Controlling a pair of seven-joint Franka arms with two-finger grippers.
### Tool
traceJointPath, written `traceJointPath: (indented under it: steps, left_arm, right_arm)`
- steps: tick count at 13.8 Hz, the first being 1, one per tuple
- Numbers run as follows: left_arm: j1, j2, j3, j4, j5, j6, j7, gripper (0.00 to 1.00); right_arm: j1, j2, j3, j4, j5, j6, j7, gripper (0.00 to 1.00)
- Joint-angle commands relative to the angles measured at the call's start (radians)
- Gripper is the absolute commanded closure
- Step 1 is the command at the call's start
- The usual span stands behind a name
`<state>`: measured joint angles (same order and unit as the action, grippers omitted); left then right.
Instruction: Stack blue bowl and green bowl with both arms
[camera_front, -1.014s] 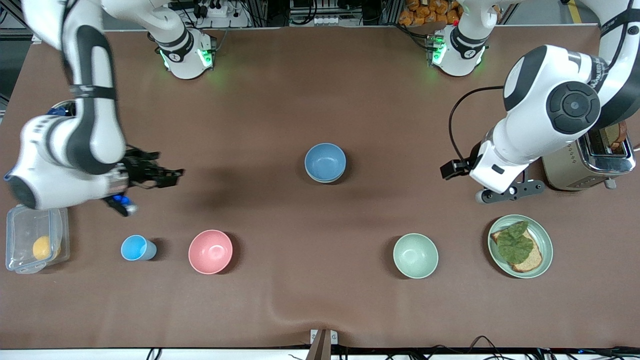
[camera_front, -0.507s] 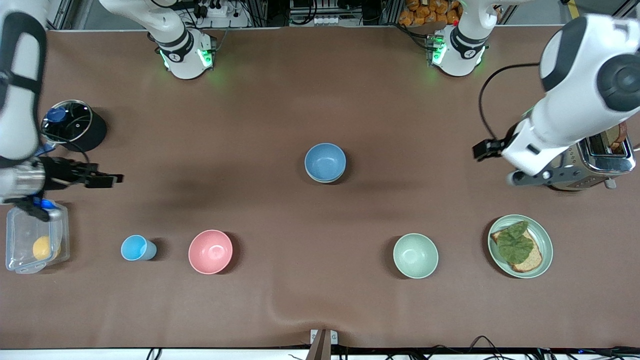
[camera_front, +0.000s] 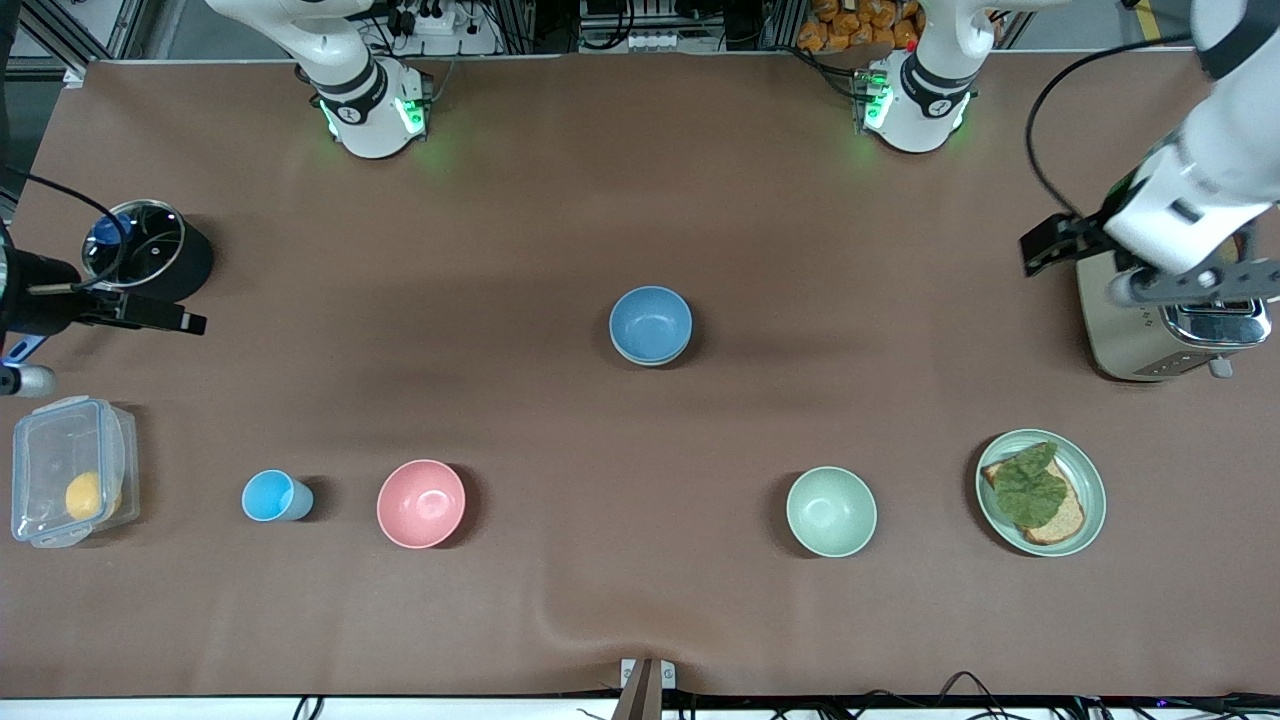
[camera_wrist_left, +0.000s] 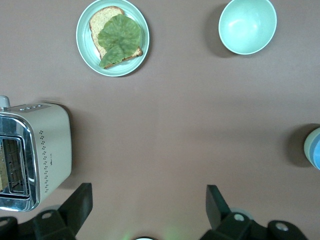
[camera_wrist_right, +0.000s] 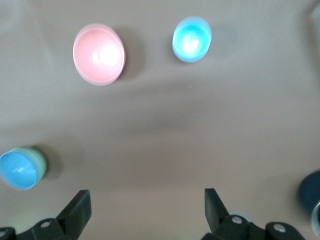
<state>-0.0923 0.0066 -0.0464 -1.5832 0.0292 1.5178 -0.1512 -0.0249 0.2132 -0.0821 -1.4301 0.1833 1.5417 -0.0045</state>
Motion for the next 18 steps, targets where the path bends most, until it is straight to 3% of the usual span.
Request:
traceJointPath:
  steps: [1,3,6,7,9,10,12,13,18]
  left_arm:
    - [-0.02,-0.027,0.049,-0.015,-0.038,-0.025,0.115,0.0]
    - [-0.012,-0.022,0.057,0.005,-0.049,-0.045,0.151,0.0]
    - [-0.01,0.001,0.056,0.037,-0.037,-0.068,0.151,0.0]
    - [-0.013,0.0,0.056,0.037,-0.044,-0.068,0.153,0.0]
    - [-0.014,-0.003,0.054,0.037,-0.043,-0.068,0.153,0.0]
    - [-0.017,-0.005,0.054,0.037,-0.044,-0.068,0.151,0.0]
    - [-0.02,-0.007,0.049,0.037,-0.045,-0.068,0.148,0.0]
    - [-0.02,-0.007,0.049,0.037,-0.044,-0.068,0.148,0.0]
    - [-0.021,-0.008,0.037,0.037,-0.043,-0.07,0.148,0.0]
  right_arm:
    - [-0.098,-0.098,0.148,-0.006,-0.141,0.052,-0.049,0.0]
    - [-0.092,-0.124,0.148,0.019,-0.145,0.043,-0.051,0.0]
    - [-0.067,-0.155,0.104,0.017,-0.069,0.052,-0.054,0.0]
    - [-0.017,-0.156,0.087,0.025,-0.088,0.04,-0.051,0.0]
    - [0.017,-0.158,0.131,0.057,-0.286,-0.021,-0.045,0.0]
    - [0.007,-0.152,0.139,0.086,-0.285,-0.015,-0.049,0.0]
    - [0.0,-0.159,0.107,0.093,-0.15,-0.026,-0.051,0.0]
    - [-0.001,-0.164,0.085,0.088,-0.127,-0.031,-0.051,0.0]
    - [-0.007,-0.179,0.081,0.08,-0.127,-0.066,-0.06,0.0]
